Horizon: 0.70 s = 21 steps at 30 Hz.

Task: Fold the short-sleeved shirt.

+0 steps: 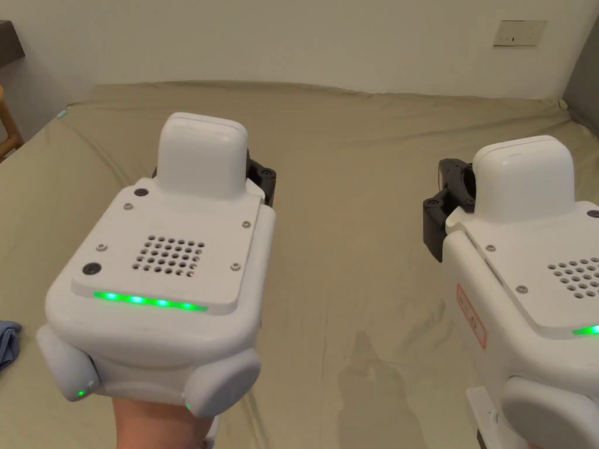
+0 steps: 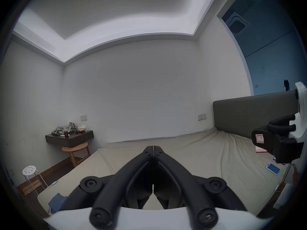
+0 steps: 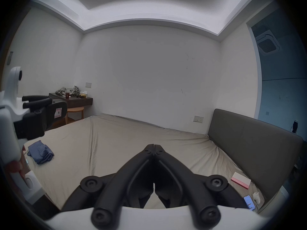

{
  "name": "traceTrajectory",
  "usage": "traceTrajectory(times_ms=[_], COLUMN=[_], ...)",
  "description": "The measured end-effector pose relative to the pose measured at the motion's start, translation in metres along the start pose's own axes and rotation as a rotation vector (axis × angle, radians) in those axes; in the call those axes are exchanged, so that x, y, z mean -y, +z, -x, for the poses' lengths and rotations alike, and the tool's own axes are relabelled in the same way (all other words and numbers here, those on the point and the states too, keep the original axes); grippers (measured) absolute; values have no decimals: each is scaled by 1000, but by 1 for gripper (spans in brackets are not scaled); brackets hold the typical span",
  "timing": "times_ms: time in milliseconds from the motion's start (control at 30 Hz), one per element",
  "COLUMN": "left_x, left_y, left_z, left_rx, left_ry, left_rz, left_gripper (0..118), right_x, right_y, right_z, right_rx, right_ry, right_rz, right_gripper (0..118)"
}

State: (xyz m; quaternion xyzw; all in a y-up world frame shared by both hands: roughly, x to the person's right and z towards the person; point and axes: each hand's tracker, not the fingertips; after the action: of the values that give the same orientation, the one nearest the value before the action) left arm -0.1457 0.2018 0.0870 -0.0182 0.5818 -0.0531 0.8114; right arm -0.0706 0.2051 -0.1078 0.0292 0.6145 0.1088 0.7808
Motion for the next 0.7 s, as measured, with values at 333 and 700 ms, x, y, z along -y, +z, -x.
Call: traceTrajectory(times_ms=[333, 700], left_x=[9, 2], left_y=[8, 12], left_z=[10, 9], left_rx=[-31, -58], left_ry=[32, -20], left_rz=[26, -15], left_gripper=[0, 0], right_x=[9, 9], right_y=[3, 3], right_z=[5, 12], right_rx=[-4, -11], right_ry=[10, 10], right_rz=[2, 3], right_gripper=[0, 0])
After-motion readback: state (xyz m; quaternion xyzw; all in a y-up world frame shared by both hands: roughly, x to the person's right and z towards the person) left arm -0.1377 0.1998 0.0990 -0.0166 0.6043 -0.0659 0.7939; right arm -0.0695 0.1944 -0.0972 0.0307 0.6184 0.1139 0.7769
